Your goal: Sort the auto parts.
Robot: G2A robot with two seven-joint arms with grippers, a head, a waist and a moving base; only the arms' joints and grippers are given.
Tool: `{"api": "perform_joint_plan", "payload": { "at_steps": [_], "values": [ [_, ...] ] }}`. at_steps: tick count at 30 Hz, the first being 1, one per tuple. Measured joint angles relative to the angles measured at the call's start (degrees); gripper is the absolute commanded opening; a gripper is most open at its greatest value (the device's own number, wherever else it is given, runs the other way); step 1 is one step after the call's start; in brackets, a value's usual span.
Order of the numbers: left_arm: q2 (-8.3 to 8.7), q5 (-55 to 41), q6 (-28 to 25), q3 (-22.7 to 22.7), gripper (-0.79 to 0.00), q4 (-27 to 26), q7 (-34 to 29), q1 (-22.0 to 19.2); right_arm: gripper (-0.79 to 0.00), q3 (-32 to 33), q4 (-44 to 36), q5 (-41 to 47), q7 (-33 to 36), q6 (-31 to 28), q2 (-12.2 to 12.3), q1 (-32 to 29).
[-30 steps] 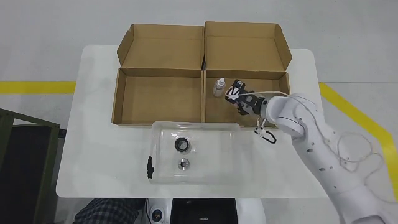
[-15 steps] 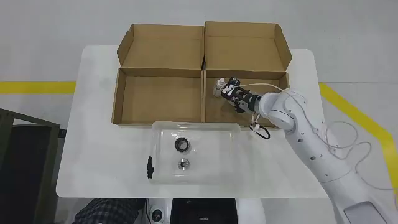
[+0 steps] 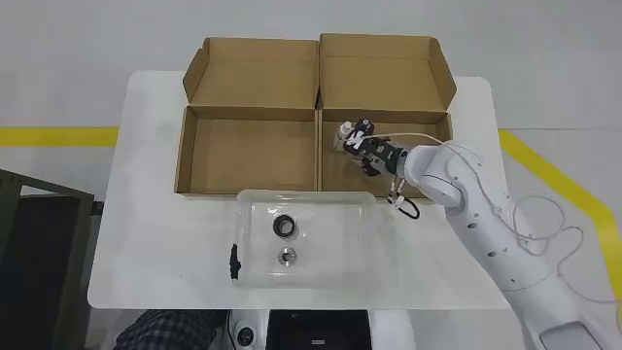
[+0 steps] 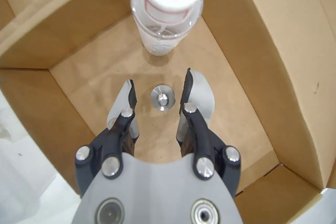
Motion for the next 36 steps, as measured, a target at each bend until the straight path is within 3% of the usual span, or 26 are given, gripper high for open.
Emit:
{"api": "perform_joint_plan", "payload": {
  "at_steps": [8,19,27,36],
  "values": [
    [0.0,0.0,0.0,0.0,0.0,0.0,0.0,0.0,-0.422,5.61,-11.88,-1.18,-0.7,-0.57,1.62,-7.12],
    [0.0,0.0,0.0,0.0,0.0,0.0,0.0,0.0,-0.443,8.01,-20.05,-1.58,-4.45,-4.26,2.7,-14.39],
    [0.0,0.0,0.0,0.0,0.0,0.0,0.0,0.0,-0.446,3.46,-22.62,-4.52,-8.42,-8.36,2.61,-16.8],
    [0.0,0.0,0.0,0.0,0.0,0.0,0.0,0.0,-0.449,-5.9,-20.61,-7.3,-10.05,-11.01,1.21,-13.73]
  ]
}}
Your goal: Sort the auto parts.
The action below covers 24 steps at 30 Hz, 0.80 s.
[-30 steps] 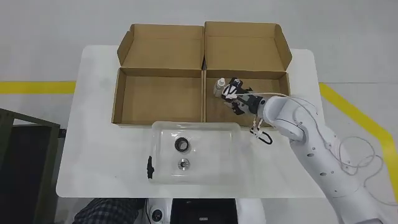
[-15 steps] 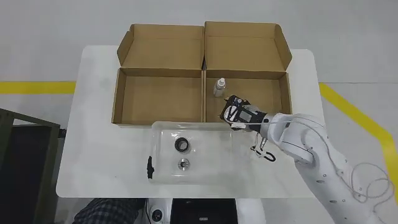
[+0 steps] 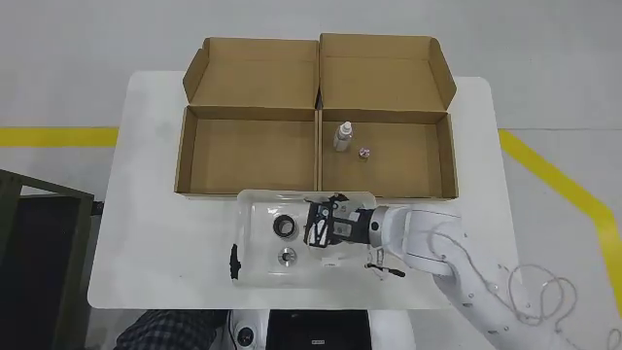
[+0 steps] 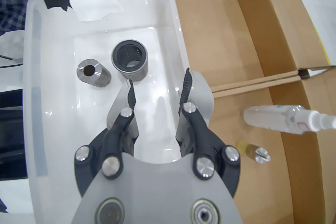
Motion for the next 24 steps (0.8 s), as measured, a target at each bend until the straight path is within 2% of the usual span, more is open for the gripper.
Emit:
{"api": "perform_joint_plan", "payload": {
  "at_steps": [8,24],
  "values": [
    [0.0,0.0,0.0,0.0,0.0,0.0,0.0,0.0,-0.44,-6.24,4.32,-0.57,-1.29,0.87,-1.78,4.22],
    [0.0,0.0,0.0,0.0,0.0,0.0,0.0,0.0,-0.4,-10.35,10.4,-0.29,-3.28,1.42,-3.59,7.35]
  ]
}}
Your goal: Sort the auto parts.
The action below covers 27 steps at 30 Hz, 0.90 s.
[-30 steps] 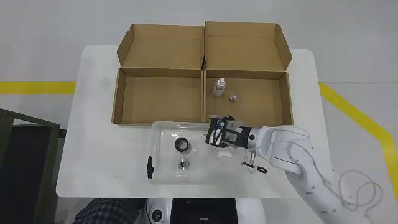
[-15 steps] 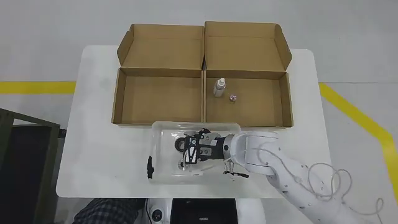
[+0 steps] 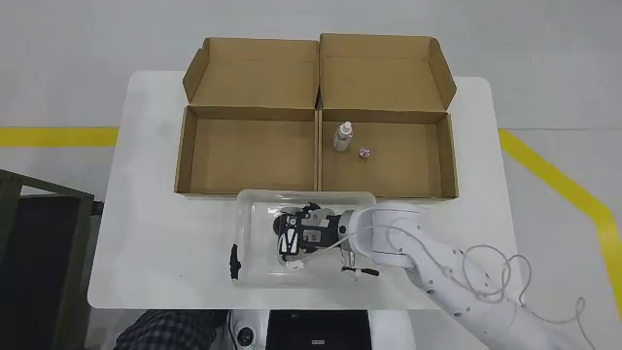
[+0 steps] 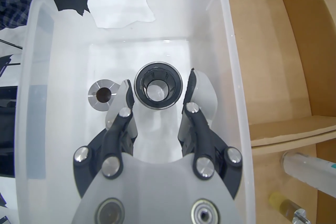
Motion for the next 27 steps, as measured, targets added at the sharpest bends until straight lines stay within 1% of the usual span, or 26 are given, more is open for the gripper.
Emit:
{"api": "perform_joint_plan", "payload": {
  "at_steps": [8,10,19,20,22,25,27],
  "values": [
    [0.0,0.0,0.0,0.0,0.0,0.0,0.0,0.0,-0.394,-0.74,2.84,0.42,-0.66,-0.04,-0.63,1.02],
    [0.0,0.0,0.0,0.0,0.0,0.0,0.0,0.0,-0.382,-0.98,3.6,0.6,-0.78,-0.1,-0.81,1.37],
    [0.0,0.0,0.0,0.0,0.0,0.0,0.0,0.0,-0.286,-2.6,7.25,1.56,-2.04,-0.44,-1.93,3.21],
    [0.0,0.0,0.0,0.0,0.0,0.0,0.0,0.0,-0.271,-2.76,7.61,1.65,-2.21,-0.49,-2.06,3.41],
    [0.0,0.0,0.0,0.0,0.0,0.0,0.0,0.0,-0.197,-2.99,8.13,1.85,-2.42,-0.65,-2.25,3.71],
    [0.0,0.0,0.0,0.0,0.0,0.0,0.0,0.0,-0.188,-3.35,9.06,2.33,-2.96,-1.03,-2.58,4.23],
    [0.0,0.0,0.0,0.0,0.0,0.0,0.0,0.0,-0.209,-3.55,9.72,2.7,-3.35,-1.33,-2.78,4.56]
  ]
}}
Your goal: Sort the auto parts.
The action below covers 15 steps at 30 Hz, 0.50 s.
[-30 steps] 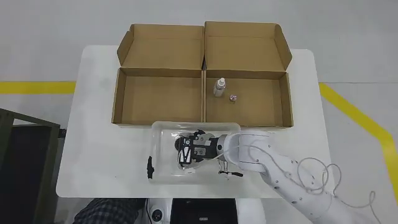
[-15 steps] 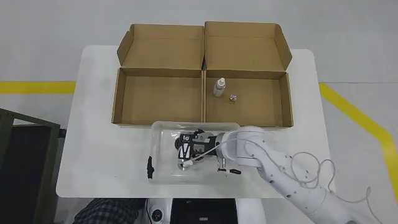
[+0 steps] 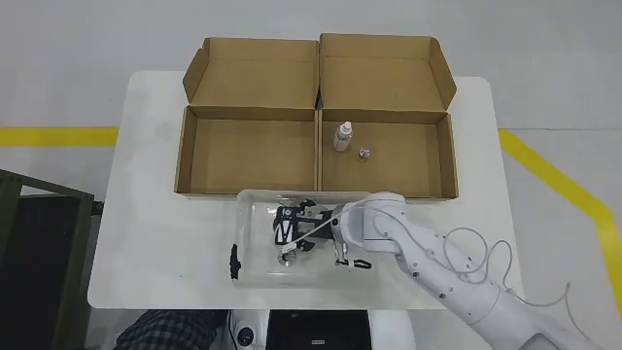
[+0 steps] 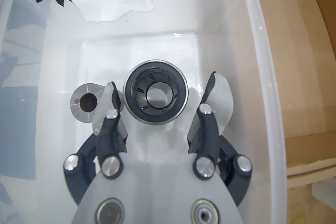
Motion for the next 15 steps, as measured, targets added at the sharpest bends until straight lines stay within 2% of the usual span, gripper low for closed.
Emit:
{"api": "perform_joint_plan", "payload": {
  "at_steps": [2,3,6,11,14,15],
  "values": [
    [0.0,0.0,0.0,0.0,0.0,0.0,0.0,0.0,-0.259,-0.21,0.84,0.35,-0.41,-0.29,-0.23,0.41],
    [0.0,0.0,0.0,0.0,0.0,0.0,0.0,0.0,-0.385,-0.3,1.2,0.49,-0.6,-0.39,-0.34,0.58],
    [0.0,0.0,0.0,0.0,0.0,0.0,0.0,0.0,-0.456,-0.52,2.33,1.22,-1.4,-0.94,-0.65,1.05],
    [0.0,0.0,0.0,0.0,0.0,0.0,0.0,0.0,-0.674,-0.64,3.87,2.23,-2.79,-2.13,-1.04,1.7],
    [0.0,0.0,0.0,0.0,0.0,0.0,0.0,0.0,-0.779,-0.61,4.47,2.59,-3.47,-2.81,-1.18,1.94],
    [0.0,0.0,0.0,0.0,0.0,0.0,0.0,0.0,-0.785,-0.55,4.54,2.7,-3.7,-2.98,-1.21,1.96]
  ]
}}
